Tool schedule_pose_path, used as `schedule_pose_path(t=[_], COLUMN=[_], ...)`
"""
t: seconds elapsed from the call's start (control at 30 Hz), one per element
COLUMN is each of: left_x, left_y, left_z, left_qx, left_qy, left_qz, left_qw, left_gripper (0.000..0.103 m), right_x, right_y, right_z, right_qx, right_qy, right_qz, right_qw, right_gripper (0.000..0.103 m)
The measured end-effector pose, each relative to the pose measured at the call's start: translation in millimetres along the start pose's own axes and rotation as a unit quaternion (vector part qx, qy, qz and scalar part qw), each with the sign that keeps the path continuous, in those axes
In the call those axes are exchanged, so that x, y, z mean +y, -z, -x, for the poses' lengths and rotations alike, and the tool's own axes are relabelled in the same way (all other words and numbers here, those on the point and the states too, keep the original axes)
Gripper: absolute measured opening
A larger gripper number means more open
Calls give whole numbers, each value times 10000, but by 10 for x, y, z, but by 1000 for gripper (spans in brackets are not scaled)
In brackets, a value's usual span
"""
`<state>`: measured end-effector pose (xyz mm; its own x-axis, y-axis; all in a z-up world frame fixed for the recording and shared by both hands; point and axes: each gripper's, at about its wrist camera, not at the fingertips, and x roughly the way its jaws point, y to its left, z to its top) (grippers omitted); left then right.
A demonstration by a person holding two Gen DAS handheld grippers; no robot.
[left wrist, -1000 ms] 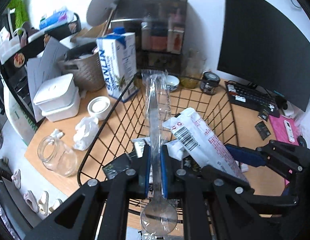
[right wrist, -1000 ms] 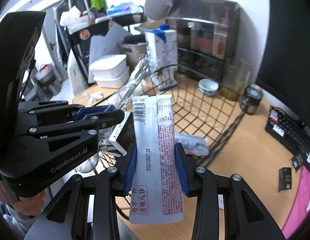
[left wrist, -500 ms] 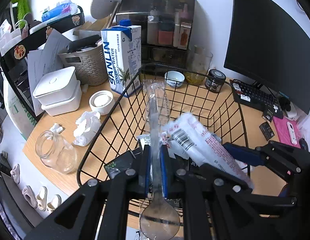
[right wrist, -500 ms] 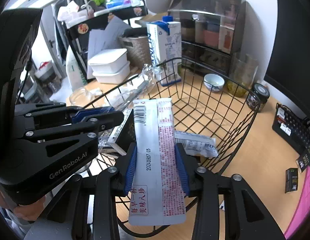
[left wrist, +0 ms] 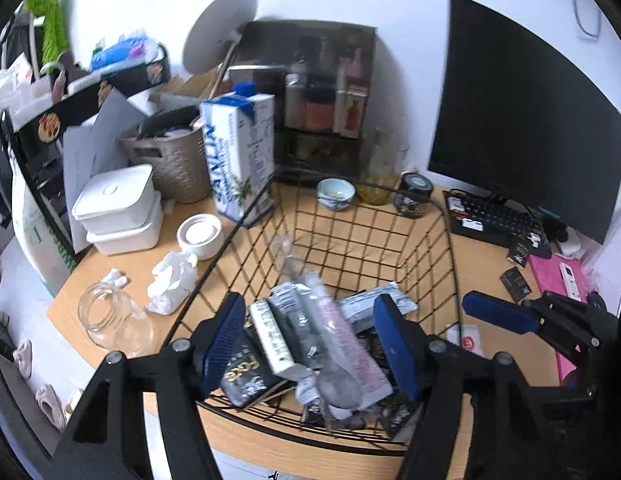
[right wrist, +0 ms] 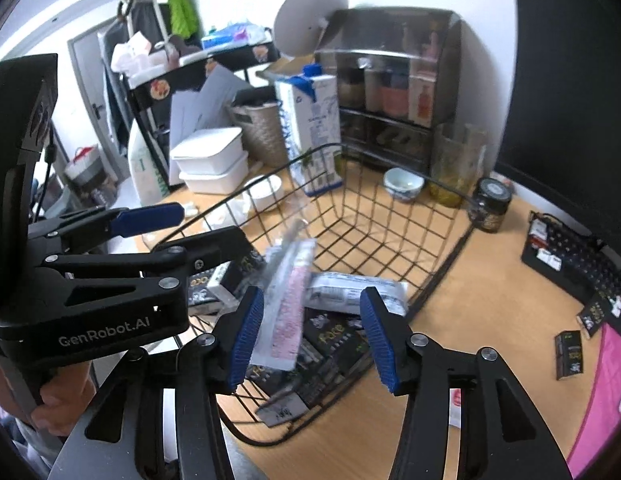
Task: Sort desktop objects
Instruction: 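Move both tools back to the desk toward the black Face packs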
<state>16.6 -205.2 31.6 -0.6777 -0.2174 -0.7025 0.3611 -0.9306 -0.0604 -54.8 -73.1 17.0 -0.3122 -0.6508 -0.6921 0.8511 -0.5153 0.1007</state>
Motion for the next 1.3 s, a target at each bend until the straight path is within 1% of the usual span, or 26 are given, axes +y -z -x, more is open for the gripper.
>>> schedule_pose_path(t=[0.2, 0.37, 0.5, 0.63, 0.73, 0.8, 0.93, 1.0, 1.17, 1.3], left_x=[-422, -847, -1166, -1549, -1871, -2119, -2458, -2613, -2839, -2972], left_y=[3, -10, -6, 72, 162, 230, 314, 321, 174, 66], left_z=[61, 58, -28, -158, -314, -486, -875, -1073, -1473, -1765], left_qx=[-86, -149, -36, 93, 257, 411, 826, 990, 1132, 1182], left_qy=[238, 435, 732, 897, 1070, 1101, 1214, 1174, 1205, 1037], left_qz=[-408, -842, -1025, -1360, -1563, -1722, -1753, -1788, -1598, -1663], left_qw=[9988, 9954, 9920, 9866, 9816, 9780, 9735, 9718, 9732, 9735], left_gripper=[71, 71, 71, 71, 72, 73, 73, 73, 73, 73], right_x=[-403, -772, -1072, -1378, -1696, -1922, -2392, -2628, -3091, -3362], right_y=[124, 297, 462, 612, 788, 887, 1078, 1147, 1155, 1002], right_z=[225, 366, 499, 592, 646, 642, 587, 536, 397, 220], right_qx=[-40, -22, -37, 9, 110, 213, 415, 505, 583, 589], right_qy=[322, 536, 821, 1097, 1337, 1503, 1727, 1834, 1984, 2001], right_qz=[-296, -644, -884, -1126, -1391, -1578, -1974, -2127, -2392, -2484], right_qw=[9990, 9965, 9927, 9876, 9812, 9757, 9641, 9584, 9487, 9459], right_gripper=[51, 51, 51, 51, 51, 51, 51, 51, 51, 51])
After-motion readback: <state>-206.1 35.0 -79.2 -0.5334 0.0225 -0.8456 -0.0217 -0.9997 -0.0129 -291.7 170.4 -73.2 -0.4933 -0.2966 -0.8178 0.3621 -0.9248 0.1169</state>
